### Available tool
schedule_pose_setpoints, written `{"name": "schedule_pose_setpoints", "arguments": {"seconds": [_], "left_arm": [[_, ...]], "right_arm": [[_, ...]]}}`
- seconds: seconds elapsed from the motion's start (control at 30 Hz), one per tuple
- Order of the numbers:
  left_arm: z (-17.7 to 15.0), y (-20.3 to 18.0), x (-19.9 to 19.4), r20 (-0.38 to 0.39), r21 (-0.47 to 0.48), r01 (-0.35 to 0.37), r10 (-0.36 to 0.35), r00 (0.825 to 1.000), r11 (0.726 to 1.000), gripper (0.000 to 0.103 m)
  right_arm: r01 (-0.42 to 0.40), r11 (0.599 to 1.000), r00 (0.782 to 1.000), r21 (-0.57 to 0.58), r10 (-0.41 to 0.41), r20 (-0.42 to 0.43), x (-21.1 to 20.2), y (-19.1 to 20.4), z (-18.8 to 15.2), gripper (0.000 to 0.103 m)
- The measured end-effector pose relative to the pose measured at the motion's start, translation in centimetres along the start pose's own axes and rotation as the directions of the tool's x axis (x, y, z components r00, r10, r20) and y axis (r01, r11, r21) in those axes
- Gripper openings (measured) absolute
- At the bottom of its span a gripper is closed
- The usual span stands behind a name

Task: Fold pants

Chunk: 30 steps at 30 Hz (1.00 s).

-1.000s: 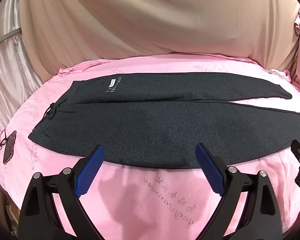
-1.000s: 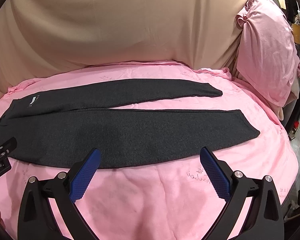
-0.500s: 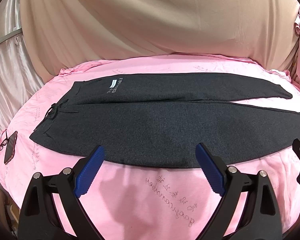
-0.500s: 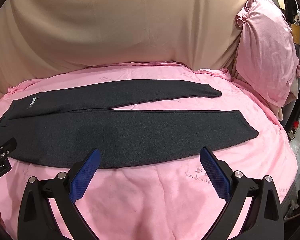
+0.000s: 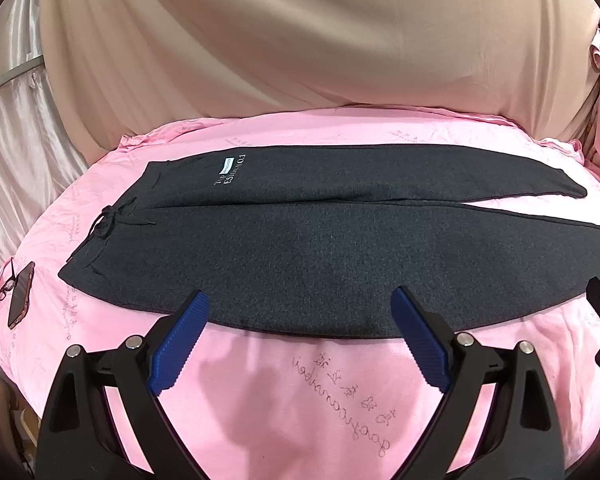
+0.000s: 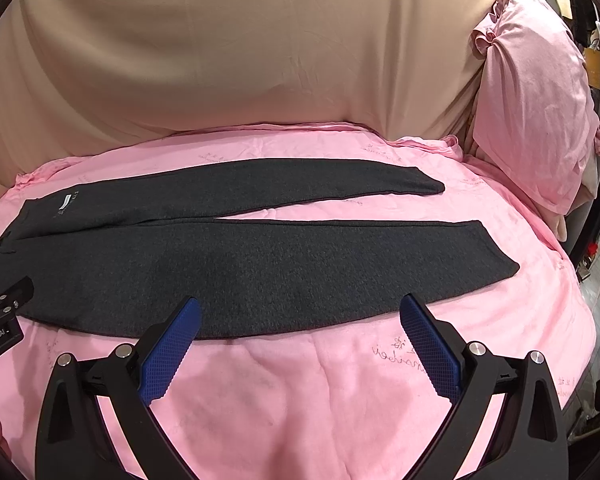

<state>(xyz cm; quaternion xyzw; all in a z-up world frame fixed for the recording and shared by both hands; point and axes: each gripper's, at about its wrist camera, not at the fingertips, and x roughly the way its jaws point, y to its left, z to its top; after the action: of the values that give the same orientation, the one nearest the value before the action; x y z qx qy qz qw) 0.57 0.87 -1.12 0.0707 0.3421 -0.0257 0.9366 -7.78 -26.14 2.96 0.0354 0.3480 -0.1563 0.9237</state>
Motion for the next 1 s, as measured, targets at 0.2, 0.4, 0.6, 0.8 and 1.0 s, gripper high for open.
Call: {"name": "schedule_pose_setpoints", "arguments": {"seconds": [0.2,0.4,0.6,0.8,1.0], "left_arm": [[0.0,0.0,0.3,-0.003,0.001,0.002,-0.002,1.0,1.0,0.09],[0.1,-0.1,0.7,-0.009,0.003,0.0,0.0,1.0,1.0,0.09],[0.1,-0.4,1.2,-0.019,0.007,-0.002,0.002,1.0,1.0,0.09],[0.3,-0.7,1.9,-0.03,0.011,-0.008,0.008,1.0,1.0,0.09],[0.6,-1.0,3.1,-0.043,0.019,-0.014,0.015,0.999,1.0,0.09]], "right_arm": [[-0.002,1.0,1.0,-0.003,0.002,-0.004,0.3,0.0,0.1,0.098],[-0.003,1.0,1.0,0.0,0.003,-0.01,0.6,0.0,0.1,0.098],[-0.005,1.0,1.0,-0.001,0.004,-0.02,1.3,0.0,0.0,0.098],[-0.007,1.0,0.999,-0.003,0.007,-0.034,2.2,0.0,0.1,0.098],[-0.005,1.0,0.999,-0.001,0.005,-0.051,3.6,-0.2,0.2,0.098]]}}
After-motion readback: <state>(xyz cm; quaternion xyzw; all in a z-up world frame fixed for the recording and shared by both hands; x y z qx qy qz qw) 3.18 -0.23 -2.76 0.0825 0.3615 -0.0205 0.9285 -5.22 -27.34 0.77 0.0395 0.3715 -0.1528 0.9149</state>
